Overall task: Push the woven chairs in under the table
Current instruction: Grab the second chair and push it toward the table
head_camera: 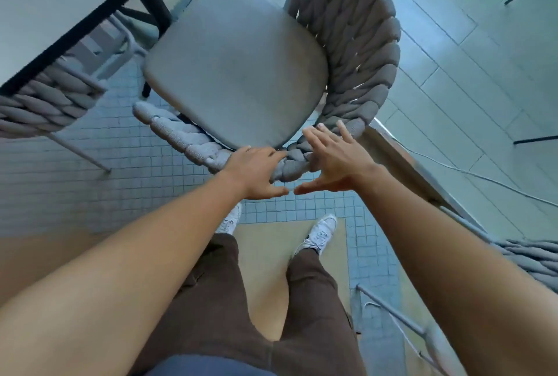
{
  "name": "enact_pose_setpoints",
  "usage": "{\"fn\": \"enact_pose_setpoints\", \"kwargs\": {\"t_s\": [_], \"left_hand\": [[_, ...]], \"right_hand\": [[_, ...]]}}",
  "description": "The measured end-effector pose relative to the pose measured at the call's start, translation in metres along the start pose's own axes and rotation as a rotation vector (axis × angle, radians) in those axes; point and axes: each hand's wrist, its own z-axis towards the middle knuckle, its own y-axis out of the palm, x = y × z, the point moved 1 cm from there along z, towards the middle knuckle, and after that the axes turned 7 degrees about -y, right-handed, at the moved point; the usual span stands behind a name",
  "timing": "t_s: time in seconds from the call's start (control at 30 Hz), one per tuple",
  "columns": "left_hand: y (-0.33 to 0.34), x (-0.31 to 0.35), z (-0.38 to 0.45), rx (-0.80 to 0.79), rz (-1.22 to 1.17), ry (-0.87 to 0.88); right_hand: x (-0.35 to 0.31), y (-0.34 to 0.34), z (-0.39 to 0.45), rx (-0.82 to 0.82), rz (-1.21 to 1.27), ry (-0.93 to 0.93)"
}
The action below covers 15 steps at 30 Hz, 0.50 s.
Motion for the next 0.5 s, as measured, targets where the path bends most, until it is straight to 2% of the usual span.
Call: {"fn": "enact_pose_setpoints", "kwargs": {"t_s": [0.13,0.27,0.33,0.5], "left_hand": [[0.009,0.022,0.018,0.019,-0.013,-0.076],[0.026,0.049,0.031,0.054,-0.078,-0.259],[0.03,0.05,0.033,0.084,-0.079,-0.31],[0.031,0.031,0.025,0.061,-0.056,-0.262]], "right_hand": [[0.039,0.001,0.012,-0.054,-0.192,-0.165],[0.068,-0.002,0.03,-0.04,-0.329,-0.3],[0.065,-0.002,0.037,-0.038,-0.345,-0.287],[0.048,0.002,0.043,0.066,-0.357,-0.241]]}}
